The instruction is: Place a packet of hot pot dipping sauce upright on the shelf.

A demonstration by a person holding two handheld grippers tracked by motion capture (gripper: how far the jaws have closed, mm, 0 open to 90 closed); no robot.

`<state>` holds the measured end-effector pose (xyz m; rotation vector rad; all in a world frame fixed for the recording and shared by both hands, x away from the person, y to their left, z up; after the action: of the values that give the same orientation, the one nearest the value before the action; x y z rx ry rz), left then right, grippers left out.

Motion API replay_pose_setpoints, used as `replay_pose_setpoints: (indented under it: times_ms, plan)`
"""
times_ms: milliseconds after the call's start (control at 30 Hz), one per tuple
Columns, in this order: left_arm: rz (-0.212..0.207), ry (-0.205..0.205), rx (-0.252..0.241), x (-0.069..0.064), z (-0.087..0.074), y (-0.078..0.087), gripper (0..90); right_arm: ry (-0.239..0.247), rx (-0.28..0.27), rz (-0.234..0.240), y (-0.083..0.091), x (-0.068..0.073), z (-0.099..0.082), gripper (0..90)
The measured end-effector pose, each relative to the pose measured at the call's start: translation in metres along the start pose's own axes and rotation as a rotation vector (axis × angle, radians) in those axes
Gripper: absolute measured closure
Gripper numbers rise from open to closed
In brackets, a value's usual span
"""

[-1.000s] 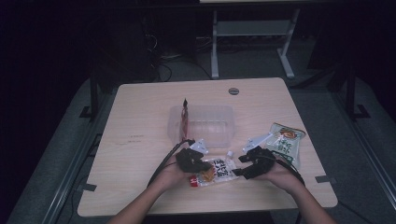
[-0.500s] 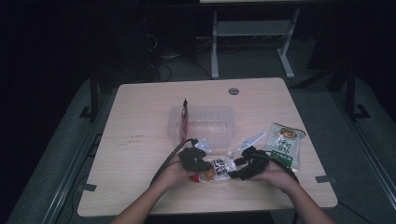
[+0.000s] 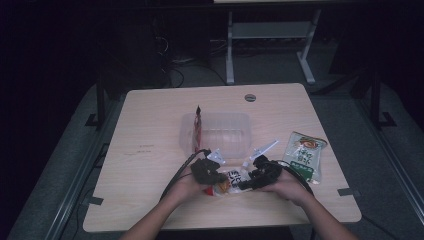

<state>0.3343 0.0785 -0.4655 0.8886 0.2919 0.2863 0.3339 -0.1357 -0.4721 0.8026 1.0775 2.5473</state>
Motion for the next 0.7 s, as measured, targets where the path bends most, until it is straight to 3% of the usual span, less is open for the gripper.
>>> replay_pose_setpoints:
  times_ms: [33, 100, 200, 433, 533, 600, 700]
  plan:
    - [0.001, -0.003, -0.002, 0.000, 0.000, 0.000, 89.8, 0.002, 0.016, -0.001, 0.001, -0.001, 0.001, 61.0]
    - [-0.002, 0.003, -0.004, 0.000, 0.000, 0.000, 89.8, -0.021, -0.006, 0.022, -0.002, -0.002, 0.001, 63.8]
    - [0.000, -0.003, -0.010, 0.000, -0.001, 0.000, 89.7, -0.019, -0.006, 0.024, -0.003, -0.002, 0.001, 69.1]
    - [-0.002, -0.019, -0.021, -0.001, -0.002, 0.004, 89.7, 0.035, -0.007, 0.018, -0.001, 0.002, 0.002, 79.8]
    - [0.004, -0.023, -0.037, -0.004, -0.001, 0.007, 89.7, 0.049, -0.042, 0.045, 0.001, 0.002, 0.002, 87.8]
    - [0.031, -0.051, -0.032, -0.007, 0.000, 0.012, 89.7, 0.055, -0.064, 0.066, 0.003, 0.002, 0.002, 89.0]
    - [0.036, -0.062, -0.043, -0.009, -0.001, 0.021, 89.6, 0.091, -0.087, 0.077, 0.008, 0.004, 0.002, 89.2]
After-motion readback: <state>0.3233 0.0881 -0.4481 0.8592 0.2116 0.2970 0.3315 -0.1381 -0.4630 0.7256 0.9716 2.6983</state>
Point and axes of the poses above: each handheld gripper's, and its own axes: y roughly backward along the jaws, z roughly out of its top, x roughly to its left, the point moved 1 cm from there along -y, roughly forward along the jaws
